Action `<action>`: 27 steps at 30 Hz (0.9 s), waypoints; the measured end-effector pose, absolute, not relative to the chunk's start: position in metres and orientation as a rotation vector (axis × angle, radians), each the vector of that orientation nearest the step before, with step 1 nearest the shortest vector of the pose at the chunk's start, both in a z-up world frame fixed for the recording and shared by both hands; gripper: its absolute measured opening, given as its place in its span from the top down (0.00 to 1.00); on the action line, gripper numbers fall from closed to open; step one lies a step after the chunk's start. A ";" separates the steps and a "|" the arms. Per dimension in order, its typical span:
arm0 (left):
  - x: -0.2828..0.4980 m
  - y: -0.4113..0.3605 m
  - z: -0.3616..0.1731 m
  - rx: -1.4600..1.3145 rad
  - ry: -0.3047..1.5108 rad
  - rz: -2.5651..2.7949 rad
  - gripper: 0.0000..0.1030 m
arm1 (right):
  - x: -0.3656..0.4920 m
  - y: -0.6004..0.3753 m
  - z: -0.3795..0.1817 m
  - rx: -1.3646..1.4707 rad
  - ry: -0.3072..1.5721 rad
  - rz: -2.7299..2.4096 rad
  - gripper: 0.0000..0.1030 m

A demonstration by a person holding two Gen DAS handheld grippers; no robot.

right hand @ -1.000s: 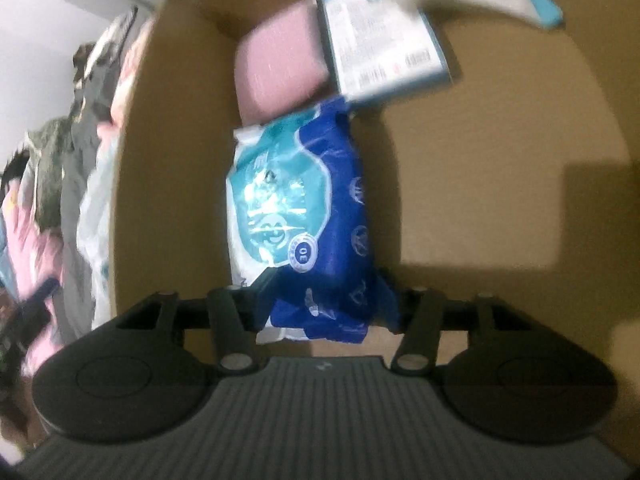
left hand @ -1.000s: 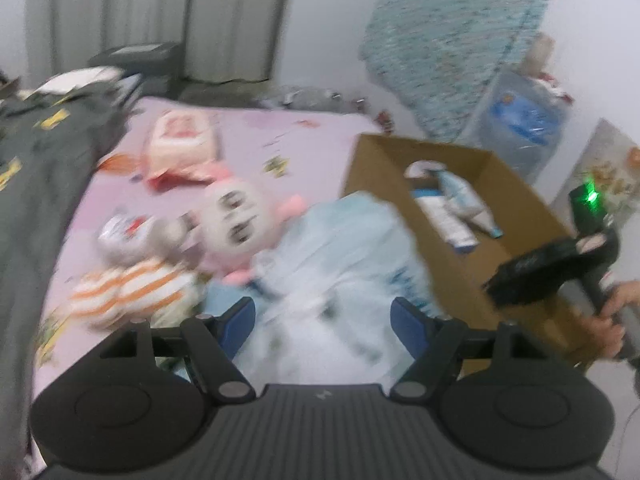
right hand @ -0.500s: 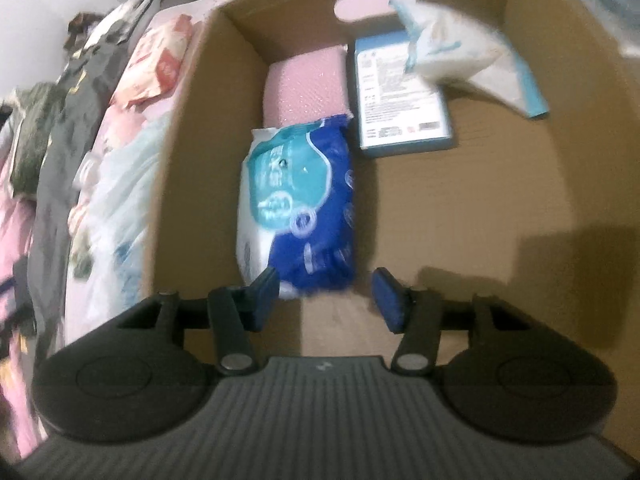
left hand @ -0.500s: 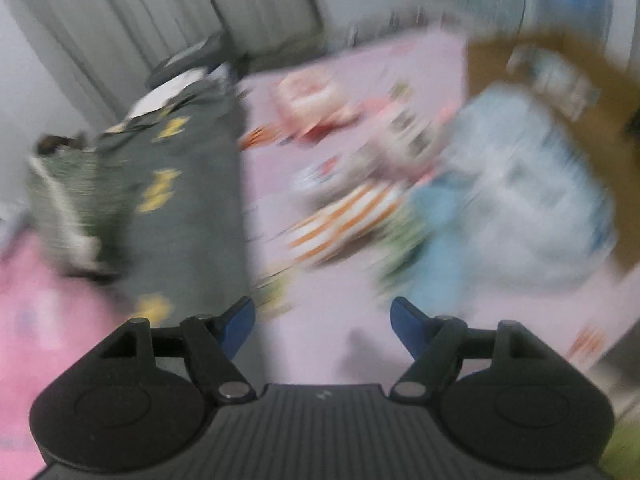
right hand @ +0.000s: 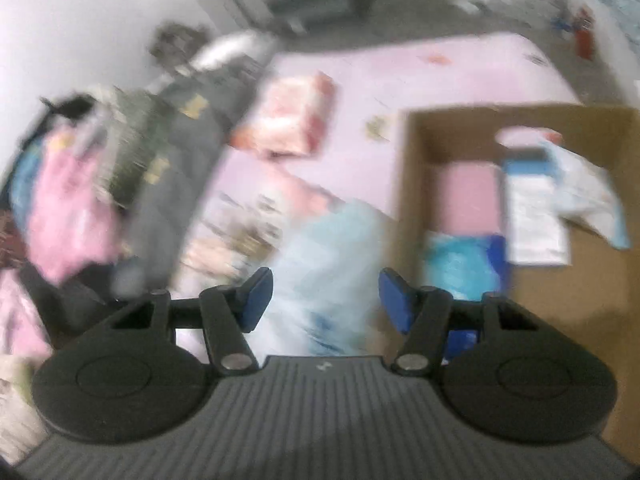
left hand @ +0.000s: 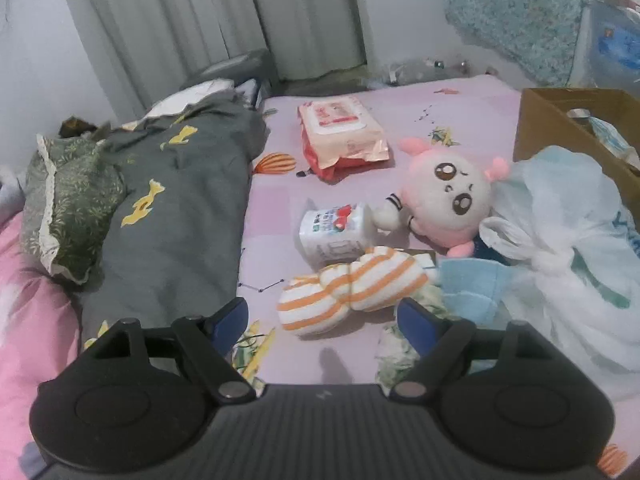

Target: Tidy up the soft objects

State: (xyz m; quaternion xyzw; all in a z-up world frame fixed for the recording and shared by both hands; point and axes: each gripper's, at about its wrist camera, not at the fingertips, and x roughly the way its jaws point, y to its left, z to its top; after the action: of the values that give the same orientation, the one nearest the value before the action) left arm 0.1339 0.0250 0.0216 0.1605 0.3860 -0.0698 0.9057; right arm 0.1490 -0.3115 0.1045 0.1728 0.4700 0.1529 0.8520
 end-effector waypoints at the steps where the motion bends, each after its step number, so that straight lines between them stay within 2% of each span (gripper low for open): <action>1: 0.131 0.022 0.019 0.351 0.778 -0.122 0.19 | 0.146 -0.305 0.107 0.361 0.952 0.344 0.41; 5: 0.119 0.028 0.025 0.295 0.708 -0.083 0.19 | 0.135 -0.284 0.114 0.344 0.847 0.382 0.35; 12: 0.097 0.054 0.039 0.103 0.684 -0.135 0.19 | 0.142 -0.266 0.108 0.365 0.837 0.378 0.28; 17: 0.093 0.054 0.041 0.099 0.669 -0.171 0.19 | 0.168 -0.253 0.095 0.392 0.872 0.387 0.22; 24: 0.075 0.062 0.031 0.036 0.711 -0.223 0.20 | 0.189 -0.234 0.075 0.492 0.964 0.473 0.22; 27: 0.070 0.057 0.021 0.014 0.760 -0.292 0.23 | 0.190 -0.220 0.063 0.543 1.021 0.550 0.22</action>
State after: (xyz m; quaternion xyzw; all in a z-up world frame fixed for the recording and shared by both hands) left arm 0.0698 0.0571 0.0206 0.0069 0.3695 -0.1421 0.9183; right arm 0.1899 -0.2199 0.0629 0.2535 0.4762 0.2567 0.8019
